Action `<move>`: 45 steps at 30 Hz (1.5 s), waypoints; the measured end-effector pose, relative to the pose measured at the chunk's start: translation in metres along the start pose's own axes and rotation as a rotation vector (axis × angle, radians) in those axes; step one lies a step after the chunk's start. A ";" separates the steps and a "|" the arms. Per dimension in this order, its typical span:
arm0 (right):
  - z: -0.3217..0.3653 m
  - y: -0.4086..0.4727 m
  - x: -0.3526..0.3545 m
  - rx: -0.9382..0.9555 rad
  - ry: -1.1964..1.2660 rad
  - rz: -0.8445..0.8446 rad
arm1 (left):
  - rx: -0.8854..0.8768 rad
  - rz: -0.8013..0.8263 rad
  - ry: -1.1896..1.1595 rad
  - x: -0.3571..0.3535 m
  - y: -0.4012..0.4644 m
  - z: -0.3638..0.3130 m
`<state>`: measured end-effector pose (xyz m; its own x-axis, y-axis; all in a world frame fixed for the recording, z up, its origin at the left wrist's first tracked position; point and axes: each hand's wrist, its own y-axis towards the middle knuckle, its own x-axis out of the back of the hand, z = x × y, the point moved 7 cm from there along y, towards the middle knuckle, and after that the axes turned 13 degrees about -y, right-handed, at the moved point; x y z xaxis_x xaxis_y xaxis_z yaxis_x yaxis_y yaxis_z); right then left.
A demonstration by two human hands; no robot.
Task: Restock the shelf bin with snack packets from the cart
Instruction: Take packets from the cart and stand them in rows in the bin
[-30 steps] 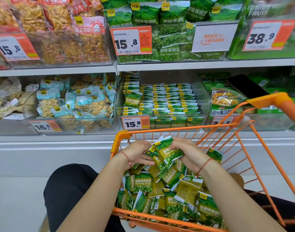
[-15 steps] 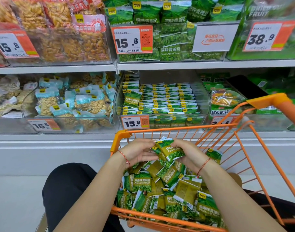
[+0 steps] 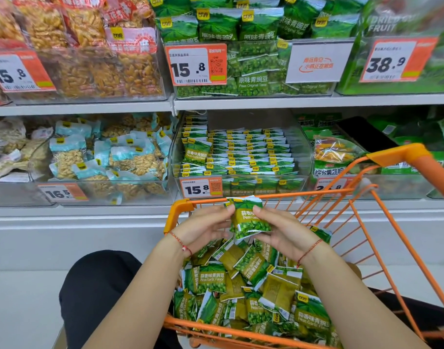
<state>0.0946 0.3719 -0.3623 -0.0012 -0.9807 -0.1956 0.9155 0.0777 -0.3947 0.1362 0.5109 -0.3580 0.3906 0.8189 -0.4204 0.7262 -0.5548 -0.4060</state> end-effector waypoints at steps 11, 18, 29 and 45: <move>0.031 -0.012 -0.013 0.348 -0.669 -0.282 | 0.080 0.203 0.109 -0.013 -0.003 0.005; 0.061 -0.007 -0.029 0.445 -0.797 -0.338 | -0.189 0.055 0.228 -0.006 -0.006 -0.038; 0.106 0.061 -0.058 0.389 -0.791 -0.168 | -0.214 -0.274 0.014 0.028 0.016 -0.097; 0.109 0.142 -0.026 0.231 -0.914 -0.286 | -0.622 -0.651 1.685 0.077 0.089 -0.197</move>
<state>0.2690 0.3889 -0.3152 -0.0122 -0.7261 0.6875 0.9854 -0.1256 -0.1152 0.3425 0.5535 -0.2667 -0.1993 0.3340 0.9212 0.8876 -0.3368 0.3142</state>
